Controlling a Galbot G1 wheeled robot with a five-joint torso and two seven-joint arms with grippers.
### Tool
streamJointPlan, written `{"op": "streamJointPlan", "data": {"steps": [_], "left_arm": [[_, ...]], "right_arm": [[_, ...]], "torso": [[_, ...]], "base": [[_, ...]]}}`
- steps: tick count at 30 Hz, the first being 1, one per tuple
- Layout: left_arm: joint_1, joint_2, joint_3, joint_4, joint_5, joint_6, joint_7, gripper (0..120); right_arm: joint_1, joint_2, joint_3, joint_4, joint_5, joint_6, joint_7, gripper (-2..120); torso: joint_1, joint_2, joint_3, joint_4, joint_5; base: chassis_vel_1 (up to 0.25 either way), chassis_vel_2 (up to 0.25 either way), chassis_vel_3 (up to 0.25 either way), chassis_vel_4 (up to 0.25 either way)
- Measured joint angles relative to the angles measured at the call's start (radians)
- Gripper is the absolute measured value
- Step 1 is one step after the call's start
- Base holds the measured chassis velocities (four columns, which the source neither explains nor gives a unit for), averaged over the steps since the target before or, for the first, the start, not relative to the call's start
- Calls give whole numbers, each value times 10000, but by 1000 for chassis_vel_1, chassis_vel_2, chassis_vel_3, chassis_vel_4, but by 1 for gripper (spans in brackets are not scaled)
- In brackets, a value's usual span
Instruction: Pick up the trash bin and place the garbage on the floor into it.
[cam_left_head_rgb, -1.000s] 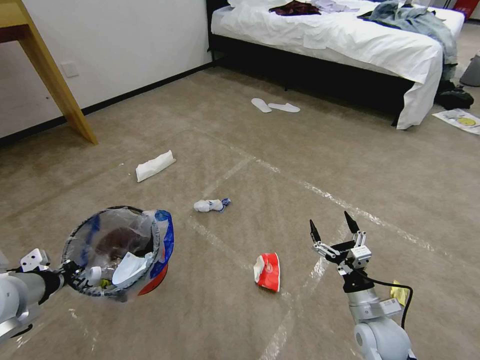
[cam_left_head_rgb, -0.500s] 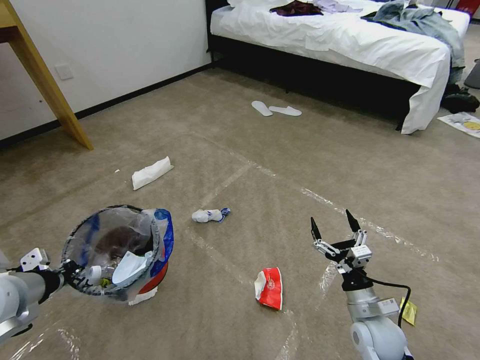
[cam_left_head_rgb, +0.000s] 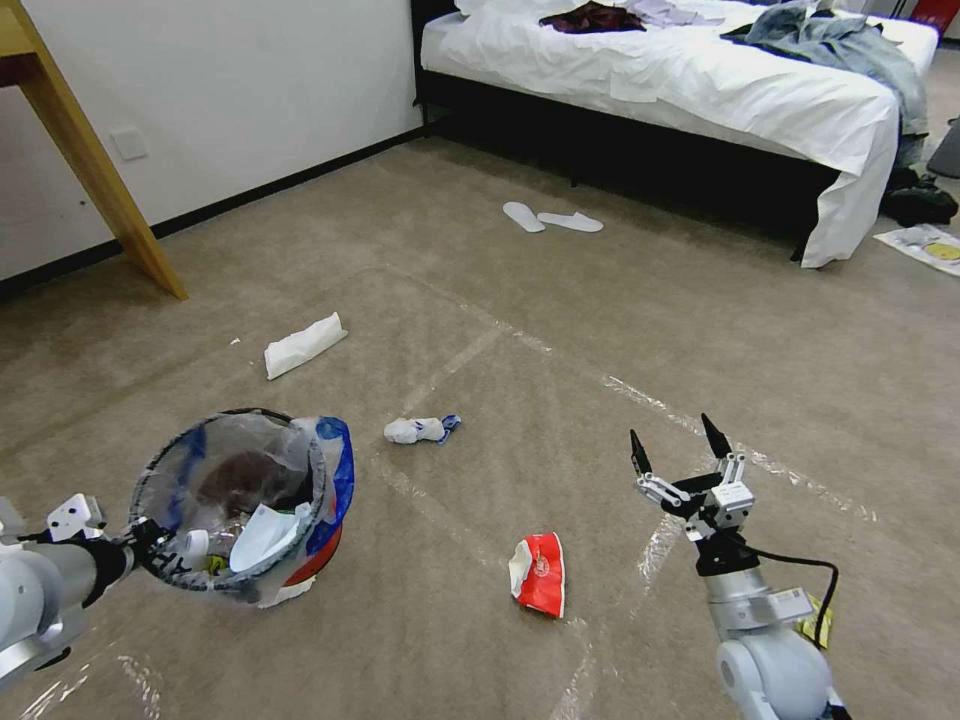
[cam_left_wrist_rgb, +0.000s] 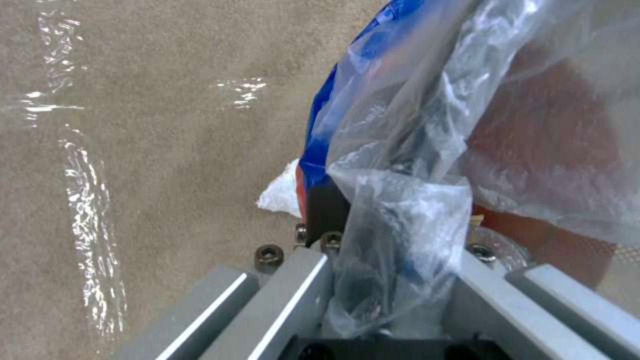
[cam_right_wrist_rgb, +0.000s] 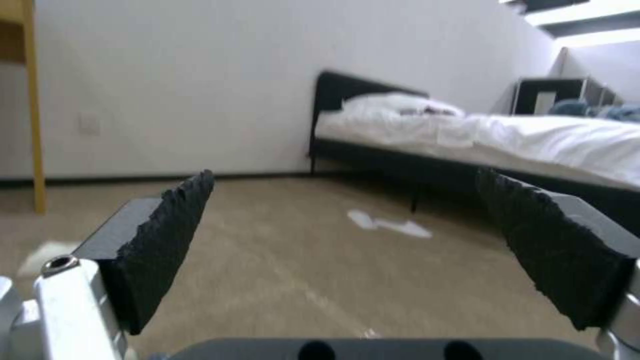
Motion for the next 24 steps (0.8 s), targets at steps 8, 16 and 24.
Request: {"op": "streamJointPlan", "data": {"steps": [8,16,24], "left_arm": [[207,-22,39,-221,174,-22,1,0],[497,-342,-48,-226,534,-1,177,0],[560,-431,-15,-193,740,4,254,0]], "right_arm": [[390,-2410,-1214,438,1537,-2449,2212,100],[981,-4025,-2852,1166,4037,-6085,5001,100],[2166,-4728,-3920,1993,7793,-8975,6735,100]], "torso": [[0,0,1,1,0],[0,1,1,1,0],[0,1,1,0,-4]], "base": [[0,0,0,0],[0,0,0,0],[0,0,0,0]]}}
